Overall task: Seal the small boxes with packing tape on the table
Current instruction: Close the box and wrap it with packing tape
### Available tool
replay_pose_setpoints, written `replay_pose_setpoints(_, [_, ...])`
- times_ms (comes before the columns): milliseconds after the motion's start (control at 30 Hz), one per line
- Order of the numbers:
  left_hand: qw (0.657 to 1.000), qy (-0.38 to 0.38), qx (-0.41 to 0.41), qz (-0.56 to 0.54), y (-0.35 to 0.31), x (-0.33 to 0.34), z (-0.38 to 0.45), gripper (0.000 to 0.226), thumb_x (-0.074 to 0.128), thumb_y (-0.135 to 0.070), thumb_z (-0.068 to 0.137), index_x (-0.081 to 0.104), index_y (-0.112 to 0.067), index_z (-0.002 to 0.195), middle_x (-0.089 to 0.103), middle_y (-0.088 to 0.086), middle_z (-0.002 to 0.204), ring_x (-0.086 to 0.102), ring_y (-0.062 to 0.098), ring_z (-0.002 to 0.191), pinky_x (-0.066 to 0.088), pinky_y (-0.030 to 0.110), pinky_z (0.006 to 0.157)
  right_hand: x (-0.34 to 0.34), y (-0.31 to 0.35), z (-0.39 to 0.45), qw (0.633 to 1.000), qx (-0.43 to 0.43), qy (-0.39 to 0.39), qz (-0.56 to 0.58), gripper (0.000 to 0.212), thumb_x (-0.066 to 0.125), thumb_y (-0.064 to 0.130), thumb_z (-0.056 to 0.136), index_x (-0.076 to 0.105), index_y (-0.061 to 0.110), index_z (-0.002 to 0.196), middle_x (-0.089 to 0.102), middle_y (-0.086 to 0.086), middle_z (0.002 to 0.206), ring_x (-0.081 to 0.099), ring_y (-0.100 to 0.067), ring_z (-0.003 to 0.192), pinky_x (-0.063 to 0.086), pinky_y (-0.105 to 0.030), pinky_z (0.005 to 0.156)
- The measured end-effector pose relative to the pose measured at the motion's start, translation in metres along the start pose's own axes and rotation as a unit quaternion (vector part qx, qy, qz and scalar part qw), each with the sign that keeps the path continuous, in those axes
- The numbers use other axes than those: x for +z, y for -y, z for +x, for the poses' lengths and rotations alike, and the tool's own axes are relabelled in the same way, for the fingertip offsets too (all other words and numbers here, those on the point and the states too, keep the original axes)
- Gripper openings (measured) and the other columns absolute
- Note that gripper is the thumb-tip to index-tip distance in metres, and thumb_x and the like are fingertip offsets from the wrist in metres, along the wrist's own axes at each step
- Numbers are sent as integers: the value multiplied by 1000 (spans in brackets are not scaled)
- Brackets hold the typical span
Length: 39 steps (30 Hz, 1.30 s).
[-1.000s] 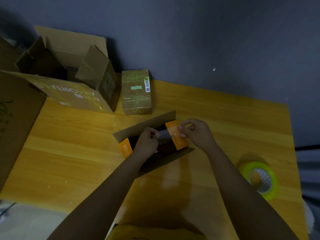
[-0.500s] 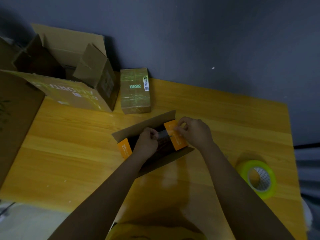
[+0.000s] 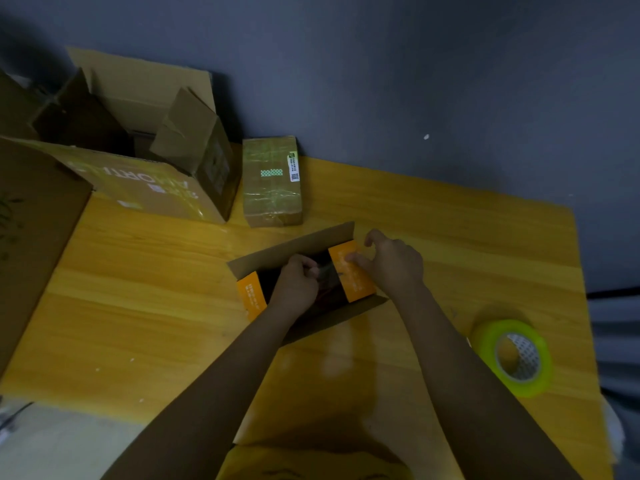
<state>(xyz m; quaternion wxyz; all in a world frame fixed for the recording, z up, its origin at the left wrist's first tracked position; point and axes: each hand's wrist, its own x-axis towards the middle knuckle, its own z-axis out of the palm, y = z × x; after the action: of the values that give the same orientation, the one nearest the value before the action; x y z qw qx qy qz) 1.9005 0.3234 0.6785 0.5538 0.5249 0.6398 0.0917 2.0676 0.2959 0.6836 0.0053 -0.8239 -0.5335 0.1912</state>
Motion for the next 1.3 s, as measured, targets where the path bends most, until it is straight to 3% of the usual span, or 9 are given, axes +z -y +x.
replay_pose_setpoints(167, [1000,9,1,19,3,0,-1,5,44,-20,101,49,-20,104,56,3,100,57,20,90,53,41,83,-5,-12,-4,997,58,52,28,67,59,68,80,44,17,119,63,-6,99,62,-26,90,39,-31,60])
replay_pose_setpoints(333, [1000,23,3,21,1,1,0,8,42,-20,102,50,-21,102,57,4,95,56,20,83,53,39,77,-4,-17,-11,990,49,60,116,52,65,63,79,49,22,107,52,3,71,53,-18,70,29,-31,50])
replay_pose_setpoints(467, [999,29,8,34,0,-2,1,11,40,-20,103,51,-19,104,56,3,86,55,18,71,45,30,61,8,-20,-17,976,67,136,160,62,71,64,72,42,23,108,49,5,76,52,-17,75,32,-31,52])
replay_pose_setpoints(667, [997,30,25,59,2,-2,-2,11,41,-21,102,52,-20,104,58,5,95,58,22,87,53,45,84,0,-34,-16,973,58,138,173,51,74,57,74,48,24,104,51,2,78,52,-18,74,35,-32,56])
replay_pose_setpoints(867, [998,31,15,51,0,-2,-4,18,44,-26,102,53,-15,113,57,2,90,56,16,74,50,36,72,-1,-32,-18,959,46,153,234,36,72,42,84,52,22,105,52,1,73,55,-22,74,36,-31,57])
replay_pose_setpoints(967, [997,49,23,46,-3,-3,-5,29,56,-36,95,53,-14,113,53,-1,95,54,12,77,47,27,65,-14,-26,-21,978,-31,34,202,15,60,30,94,57,20,105,57,-2,69,56,-23,66,38,-31,56])
replay_pose_setpoints(1067, [995,81,7,51,-3,-1,-1,36,72,-45,80,53,-19,96,53,-2,102,56,15,91,52,37,80,-20,-10,-18,981,-177,-66,32,15,56,20,96,63,18,109,66,-3,94,60,-24,87,44,-32,65])
replay_pose_setpoints(1200, [994,92,0,66,-11,5,0,33,83,-38,71,59,-17,81,60,0,95,59,17,91,54,47,85,-19,6,-3,903,-403,-61,-132,38,76,4,71,70,14,107,64,-6,109,59,-28,94,47,-34,70])
replay_pose_setpoints(1300, [993,90,10,74,-18,4,-1,29,81,-23,75,54,-17,67,58,1,75,58,20,80,51,46,81,-24,19,1,874,-425,25,-234,40,59,7,88,57,18,127,46,-4,131,44,-23,115,38,-34,87])
